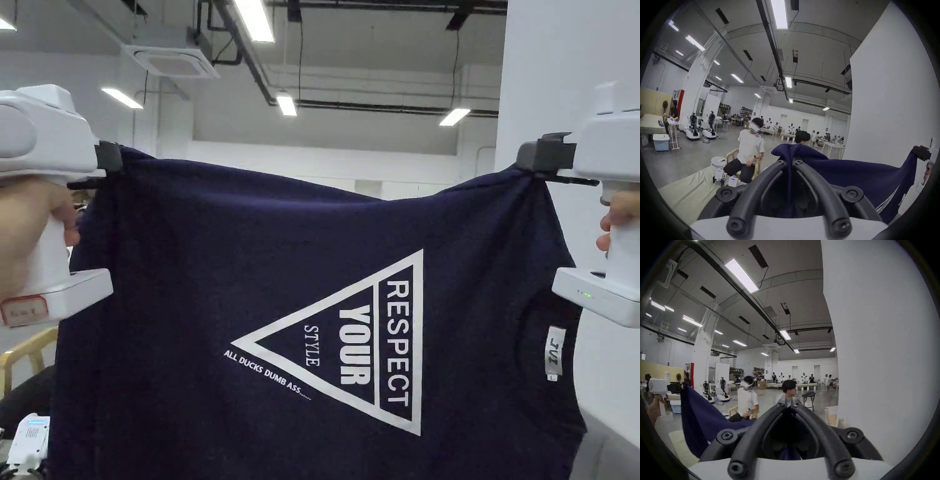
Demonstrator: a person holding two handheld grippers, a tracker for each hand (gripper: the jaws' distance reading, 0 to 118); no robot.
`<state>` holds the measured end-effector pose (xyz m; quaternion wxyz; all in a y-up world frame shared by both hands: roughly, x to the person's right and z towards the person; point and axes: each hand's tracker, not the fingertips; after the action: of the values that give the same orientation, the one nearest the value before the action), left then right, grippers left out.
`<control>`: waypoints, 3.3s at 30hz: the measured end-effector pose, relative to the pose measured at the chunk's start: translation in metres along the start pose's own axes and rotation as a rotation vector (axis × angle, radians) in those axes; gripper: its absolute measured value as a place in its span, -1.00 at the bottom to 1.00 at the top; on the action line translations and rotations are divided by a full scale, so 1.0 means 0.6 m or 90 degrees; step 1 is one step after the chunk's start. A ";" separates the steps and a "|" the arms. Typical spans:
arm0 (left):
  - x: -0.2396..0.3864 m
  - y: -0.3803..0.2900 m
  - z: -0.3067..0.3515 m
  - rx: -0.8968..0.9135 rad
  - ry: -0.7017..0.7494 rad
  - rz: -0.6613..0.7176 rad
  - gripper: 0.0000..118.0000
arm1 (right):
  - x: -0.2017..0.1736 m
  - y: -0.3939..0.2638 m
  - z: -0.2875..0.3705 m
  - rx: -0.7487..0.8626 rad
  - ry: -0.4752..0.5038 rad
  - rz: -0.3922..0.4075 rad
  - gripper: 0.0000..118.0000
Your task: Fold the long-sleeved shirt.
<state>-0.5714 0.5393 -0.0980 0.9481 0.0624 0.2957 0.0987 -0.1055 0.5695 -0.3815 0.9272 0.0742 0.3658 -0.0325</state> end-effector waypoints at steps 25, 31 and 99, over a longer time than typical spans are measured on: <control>0.030 0.117 -0.372 0.104 0.059 -0.051 -0.87 | 0.017 0.076 -0.351 0.132 -0.075 0.040 -0.99; 0.019 0.077 -0.374 0.101 0.060 -0.052 -0.87 | 0.019 0.021 -0.352 0.140 -0.058 0.048 -0.99; -0.151 -0.895 0.295 -0.577 0.081 -0.134 0.81 | -0.009 -0.956 0.382 -0.588 -0.074 -0.012 0.92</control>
<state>-0.4623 -0.0143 0.0015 0.8646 -0.3941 0.2855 0.1248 -0.0207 -0.0333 -0.2779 0.8817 -0.3517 0.2901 0.1215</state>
